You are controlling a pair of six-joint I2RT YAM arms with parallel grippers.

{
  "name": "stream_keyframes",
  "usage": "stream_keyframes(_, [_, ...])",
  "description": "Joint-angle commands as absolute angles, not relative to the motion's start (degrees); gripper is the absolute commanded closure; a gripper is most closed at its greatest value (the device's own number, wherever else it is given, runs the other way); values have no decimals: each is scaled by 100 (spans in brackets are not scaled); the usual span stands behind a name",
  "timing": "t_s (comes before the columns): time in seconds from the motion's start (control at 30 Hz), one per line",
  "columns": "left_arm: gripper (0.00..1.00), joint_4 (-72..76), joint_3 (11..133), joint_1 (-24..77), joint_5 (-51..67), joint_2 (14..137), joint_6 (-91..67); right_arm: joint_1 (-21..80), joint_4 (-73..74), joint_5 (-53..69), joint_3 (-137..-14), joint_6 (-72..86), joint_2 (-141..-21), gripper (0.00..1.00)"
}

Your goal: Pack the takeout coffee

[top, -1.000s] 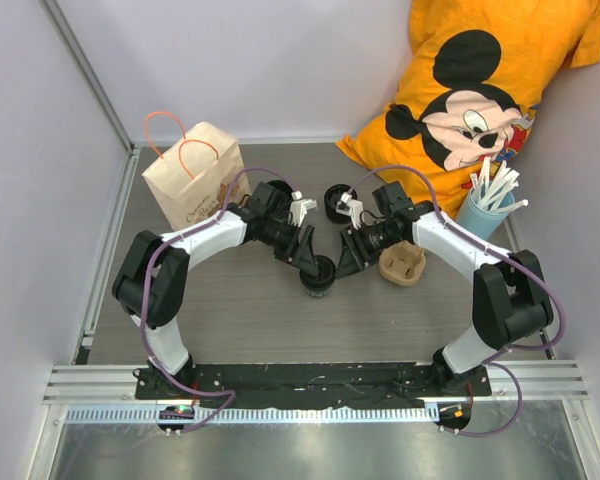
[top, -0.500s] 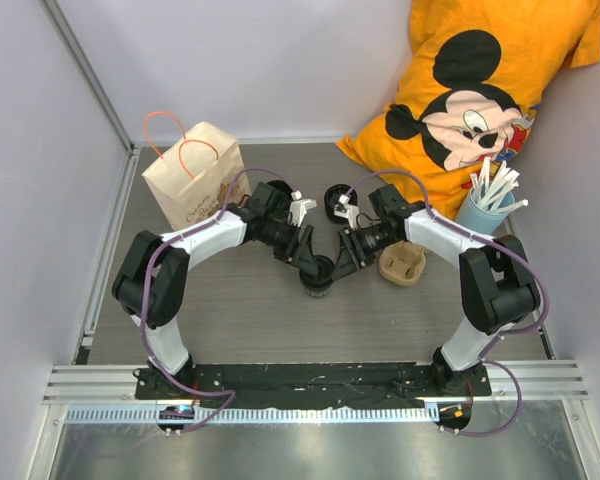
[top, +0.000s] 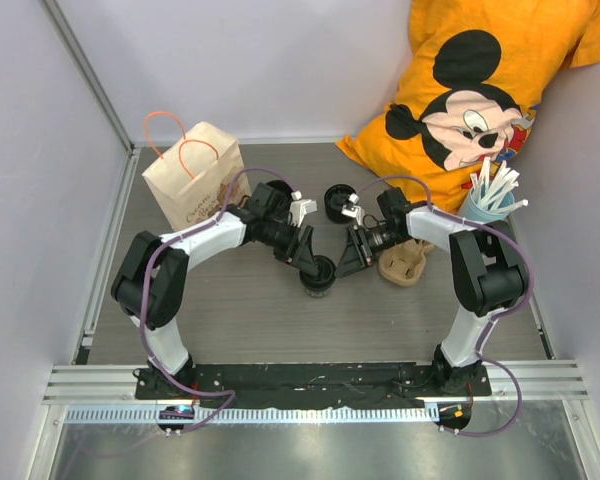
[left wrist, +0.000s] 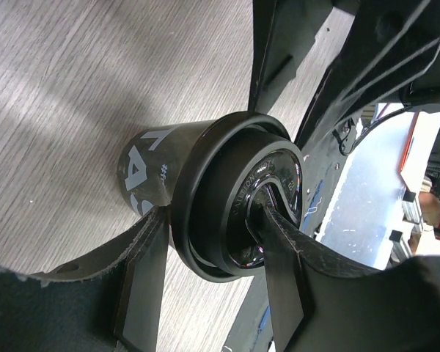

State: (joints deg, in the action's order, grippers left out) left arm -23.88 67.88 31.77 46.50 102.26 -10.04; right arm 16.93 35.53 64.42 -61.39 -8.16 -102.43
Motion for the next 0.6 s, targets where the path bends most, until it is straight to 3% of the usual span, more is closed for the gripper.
stream_keyframes(0.0, [66,-2435,6539,3208,3665,10380,-562,1582,3401,6952,-6267,-1046,-10187,57])
stream_keyframes(0.57, [75,-2575,6618,3428,3331,10450,-369,1564,3077,6855,-6240,-826,-10468,61])
